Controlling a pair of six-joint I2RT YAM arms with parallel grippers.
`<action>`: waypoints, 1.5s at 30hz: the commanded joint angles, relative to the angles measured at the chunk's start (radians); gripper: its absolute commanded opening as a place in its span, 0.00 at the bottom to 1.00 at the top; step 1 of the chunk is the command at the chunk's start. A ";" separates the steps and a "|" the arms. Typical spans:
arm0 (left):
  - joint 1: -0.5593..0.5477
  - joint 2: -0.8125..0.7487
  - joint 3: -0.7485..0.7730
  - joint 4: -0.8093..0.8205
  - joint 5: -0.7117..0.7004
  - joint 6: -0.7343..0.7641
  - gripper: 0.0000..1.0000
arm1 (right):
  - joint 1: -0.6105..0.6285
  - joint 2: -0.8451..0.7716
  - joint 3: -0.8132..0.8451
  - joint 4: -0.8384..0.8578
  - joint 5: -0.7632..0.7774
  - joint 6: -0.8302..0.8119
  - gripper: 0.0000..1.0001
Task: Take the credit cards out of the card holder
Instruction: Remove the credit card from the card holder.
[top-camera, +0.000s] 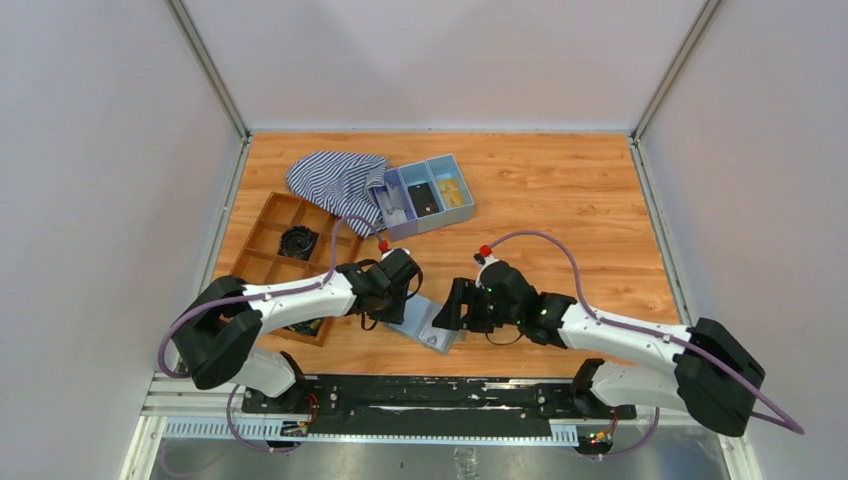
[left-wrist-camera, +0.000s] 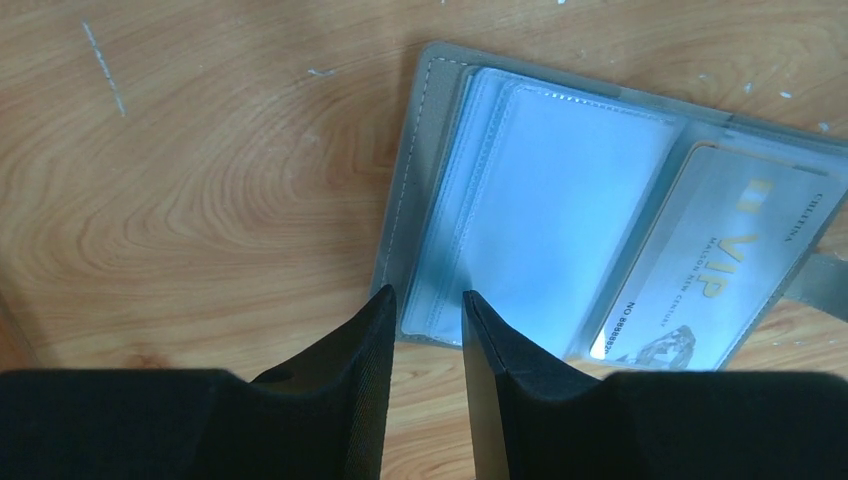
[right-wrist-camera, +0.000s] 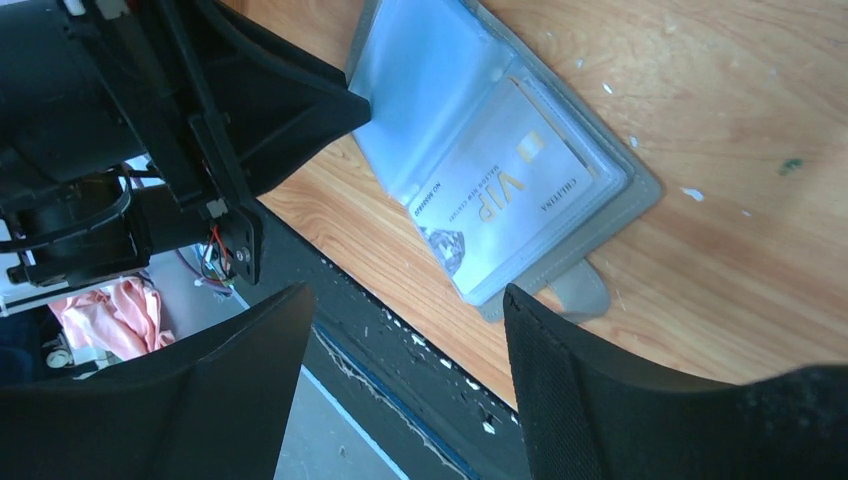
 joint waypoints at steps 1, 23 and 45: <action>0.013 0.012 -0.021 0.061 0.028 -0.011 0.34 | 0.013 0.085 -0.036 0.155 -0.034 0.052 0.73; 0.021 0.015 -0.083 0.142 0.098 -0.025 0.33 | 0.017 0.230 -0.027 0.246 -0.038 0.061 0.70; 0.183 -0.223 -0.017 -0.072 0.153 0.013 0.33 | 0.057 0.421 0.210 0.295 -0.094 -0.030 0.68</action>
